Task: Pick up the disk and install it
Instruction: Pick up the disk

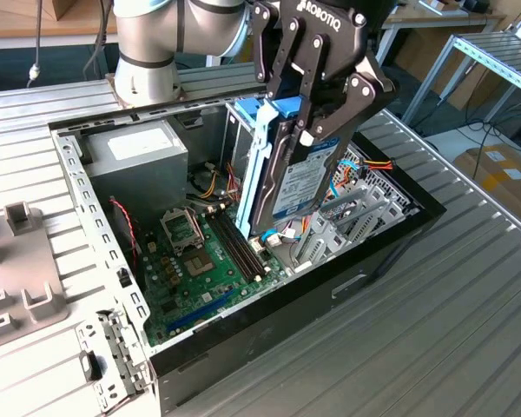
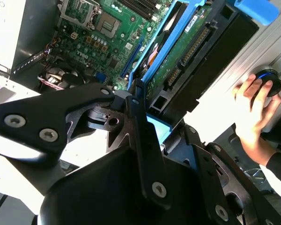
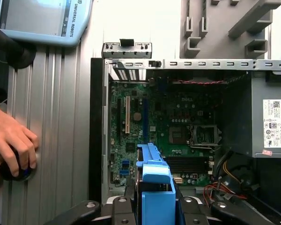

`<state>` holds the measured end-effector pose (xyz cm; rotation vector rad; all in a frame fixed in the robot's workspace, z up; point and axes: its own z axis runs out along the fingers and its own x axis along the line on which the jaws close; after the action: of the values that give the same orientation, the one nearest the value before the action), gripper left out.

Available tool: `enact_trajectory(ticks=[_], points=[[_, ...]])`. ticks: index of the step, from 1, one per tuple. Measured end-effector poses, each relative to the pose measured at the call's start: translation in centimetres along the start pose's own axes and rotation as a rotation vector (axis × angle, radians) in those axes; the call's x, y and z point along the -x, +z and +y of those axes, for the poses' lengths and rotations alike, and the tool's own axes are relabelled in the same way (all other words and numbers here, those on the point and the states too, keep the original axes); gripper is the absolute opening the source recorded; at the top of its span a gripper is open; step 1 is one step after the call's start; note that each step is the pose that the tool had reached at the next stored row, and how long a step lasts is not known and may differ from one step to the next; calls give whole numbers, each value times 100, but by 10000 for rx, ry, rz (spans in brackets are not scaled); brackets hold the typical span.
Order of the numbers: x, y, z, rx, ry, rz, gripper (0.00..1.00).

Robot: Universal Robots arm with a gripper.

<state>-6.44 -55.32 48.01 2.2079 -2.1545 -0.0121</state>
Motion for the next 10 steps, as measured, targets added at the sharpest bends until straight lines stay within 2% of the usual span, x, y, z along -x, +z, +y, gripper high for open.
enact_trajectory(ticks=[10], points=[[-3, 2, -87, 1, 1, 30, 37]])
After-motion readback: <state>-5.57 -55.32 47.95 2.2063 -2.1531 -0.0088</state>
